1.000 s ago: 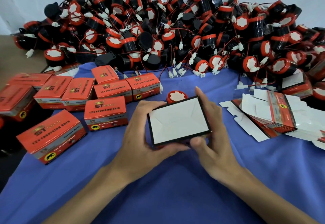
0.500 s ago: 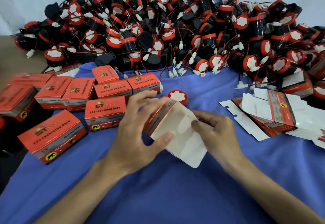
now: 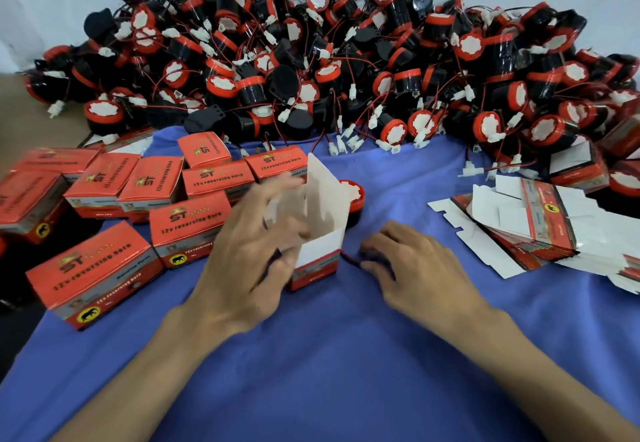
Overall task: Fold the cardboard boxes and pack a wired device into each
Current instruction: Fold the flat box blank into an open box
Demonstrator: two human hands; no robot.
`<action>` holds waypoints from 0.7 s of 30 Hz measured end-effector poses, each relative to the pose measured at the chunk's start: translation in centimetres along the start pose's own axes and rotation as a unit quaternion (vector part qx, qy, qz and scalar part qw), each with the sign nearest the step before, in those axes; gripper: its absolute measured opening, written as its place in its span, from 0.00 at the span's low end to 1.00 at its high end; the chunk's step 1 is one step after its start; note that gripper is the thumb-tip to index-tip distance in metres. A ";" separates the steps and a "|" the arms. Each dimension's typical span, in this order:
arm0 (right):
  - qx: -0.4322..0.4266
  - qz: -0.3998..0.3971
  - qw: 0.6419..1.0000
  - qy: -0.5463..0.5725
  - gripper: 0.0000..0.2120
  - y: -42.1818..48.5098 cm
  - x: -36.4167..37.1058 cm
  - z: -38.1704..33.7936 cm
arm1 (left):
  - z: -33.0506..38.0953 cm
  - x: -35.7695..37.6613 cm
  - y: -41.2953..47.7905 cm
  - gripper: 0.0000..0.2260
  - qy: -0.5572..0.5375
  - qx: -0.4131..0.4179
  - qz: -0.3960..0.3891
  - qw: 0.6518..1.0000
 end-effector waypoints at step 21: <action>0.074 -0.057 0.979 -0.182 0.09 -0.1 -0.2 1.4 | -2.1 1.3 0.4 0.27 0.264 -0.123 -0.018 0.956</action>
Point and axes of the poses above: each hand's wrist, its own y-axis towards the middle knuckle, its own x-axis out of the palm, z = x × y, the point moved 10 cm from there along y, towards the middle knuckle, and after that the axes turned 2 degrees about y, right-handed, at the moved point
